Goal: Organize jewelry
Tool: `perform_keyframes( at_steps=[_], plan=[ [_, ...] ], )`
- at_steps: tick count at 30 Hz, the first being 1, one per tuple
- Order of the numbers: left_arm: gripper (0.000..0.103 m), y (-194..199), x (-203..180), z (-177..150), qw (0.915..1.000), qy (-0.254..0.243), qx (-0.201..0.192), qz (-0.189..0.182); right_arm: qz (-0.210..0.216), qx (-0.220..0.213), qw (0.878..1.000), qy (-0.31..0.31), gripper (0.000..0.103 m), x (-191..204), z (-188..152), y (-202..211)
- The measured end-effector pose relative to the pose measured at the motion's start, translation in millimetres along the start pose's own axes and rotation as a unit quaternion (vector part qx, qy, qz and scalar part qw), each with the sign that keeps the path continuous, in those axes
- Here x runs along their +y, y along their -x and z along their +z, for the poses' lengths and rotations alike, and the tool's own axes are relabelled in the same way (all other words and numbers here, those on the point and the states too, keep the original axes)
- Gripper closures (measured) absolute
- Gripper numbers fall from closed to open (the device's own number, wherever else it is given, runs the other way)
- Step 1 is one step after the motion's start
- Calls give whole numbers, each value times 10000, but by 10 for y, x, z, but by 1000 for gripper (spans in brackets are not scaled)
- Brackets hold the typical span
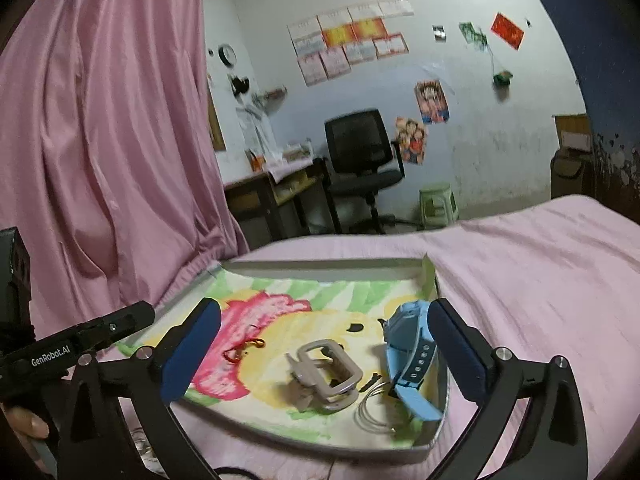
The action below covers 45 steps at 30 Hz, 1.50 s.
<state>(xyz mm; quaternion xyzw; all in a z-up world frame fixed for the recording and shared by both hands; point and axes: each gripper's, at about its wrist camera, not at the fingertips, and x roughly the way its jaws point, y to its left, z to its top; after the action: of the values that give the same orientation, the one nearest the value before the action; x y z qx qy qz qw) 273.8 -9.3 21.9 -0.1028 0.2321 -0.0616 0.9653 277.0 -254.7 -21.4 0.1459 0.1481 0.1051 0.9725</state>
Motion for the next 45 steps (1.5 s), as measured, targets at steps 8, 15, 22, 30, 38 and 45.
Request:
perform_keyframes(
  at_steps=[8,15,22,30,38,45],
  plan=[
    [5,559,-60,-143,9984,-191,-533,10,23,-169,9997,183,1,144,-90,538],
    [2,937,-99,-351,9966,-462,-676,-4,82,-186,9991,378,1,250,-191,919],
    [1,1182,-63,-546,9969,-463,-644,19,127,-15,9983,564,1,333,-354,1184],
    [1,1215,39,-733,9981,-573,-224,42,175,445,9958,784,1,331,-470,1258],
    [1,1028,210,-829,9972,-521,532,-75,279,1200,9882,907,1,310,-576,1089],
    [4,827,210,-880,9922,-697,1000,-267,410,1700,9800,946,17,332,-724,929]
  ],
)
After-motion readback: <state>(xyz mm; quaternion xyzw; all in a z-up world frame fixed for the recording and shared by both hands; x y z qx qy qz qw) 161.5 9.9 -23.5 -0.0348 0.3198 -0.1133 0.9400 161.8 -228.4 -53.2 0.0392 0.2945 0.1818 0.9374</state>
